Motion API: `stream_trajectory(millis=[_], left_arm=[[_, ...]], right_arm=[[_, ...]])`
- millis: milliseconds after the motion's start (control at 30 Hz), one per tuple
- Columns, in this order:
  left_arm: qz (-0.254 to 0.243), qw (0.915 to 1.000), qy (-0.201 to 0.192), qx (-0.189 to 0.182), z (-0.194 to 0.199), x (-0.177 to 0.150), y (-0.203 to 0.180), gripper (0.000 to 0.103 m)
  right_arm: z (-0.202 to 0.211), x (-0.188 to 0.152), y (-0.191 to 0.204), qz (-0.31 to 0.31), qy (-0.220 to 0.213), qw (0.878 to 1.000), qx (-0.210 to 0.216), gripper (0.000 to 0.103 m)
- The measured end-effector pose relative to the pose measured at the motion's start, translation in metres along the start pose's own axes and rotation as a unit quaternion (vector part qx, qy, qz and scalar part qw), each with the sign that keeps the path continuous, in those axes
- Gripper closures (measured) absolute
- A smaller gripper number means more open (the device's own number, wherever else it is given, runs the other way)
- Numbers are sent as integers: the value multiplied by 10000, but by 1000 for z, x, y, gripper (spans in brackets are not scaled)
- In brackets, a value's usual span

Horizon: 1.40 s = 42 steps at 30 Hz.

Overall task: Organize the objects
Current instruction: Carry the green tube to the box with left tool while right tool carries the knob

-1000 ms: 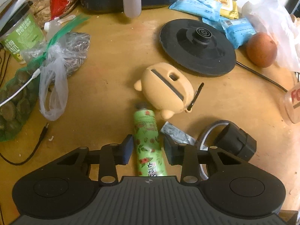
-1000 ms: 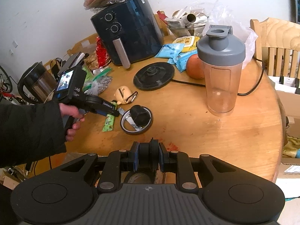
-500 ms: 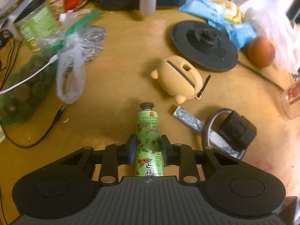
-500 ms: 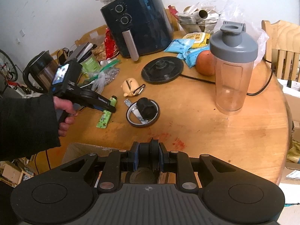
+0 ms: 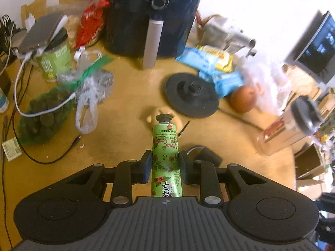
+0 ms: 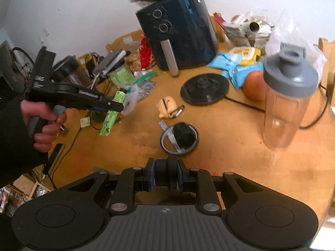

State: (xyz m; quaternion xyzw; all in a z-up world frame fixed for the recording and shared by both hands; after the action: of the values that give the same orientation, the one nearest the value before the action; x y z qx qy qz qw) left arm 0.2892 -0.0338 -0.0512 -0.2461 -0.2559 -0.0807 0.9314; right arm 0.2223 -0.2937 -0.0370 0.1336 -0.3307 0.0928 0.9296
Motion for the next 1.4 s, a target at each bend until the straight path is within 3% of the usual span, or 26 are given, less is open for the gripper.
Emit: stream_trajectory(millis=[400,1133,1400], left_arm=[[58,9989,-425,-187,50,-14,-38,75],[713,9958,79,-576,52,-105,-65,75],[1039,9879,185,-1133,46,-122,-77,75]], right_arm=[[18,9,6,267,-264,9986,378,79],[30,-36,6,182,25,9981,583,79],[34,-36,11,238,-4,9982,558,79]])
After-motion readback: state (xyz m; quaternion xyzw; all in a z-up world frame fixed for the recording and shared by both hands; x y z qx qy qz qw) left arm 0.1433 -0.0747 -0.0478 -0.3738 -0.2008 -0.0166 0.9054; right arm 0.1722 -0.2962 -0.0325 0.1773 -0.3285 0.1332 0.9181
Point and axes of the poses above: each gripper's, at about its wrist camera, not at the fingertips, and z roughly against the way its jaws point, y to its left, x to its top, the point moved 3 cm from there along -z, roughly the way its jaws point, and after that the axes turned 15 degrees about -x, right-handed, at the moved point
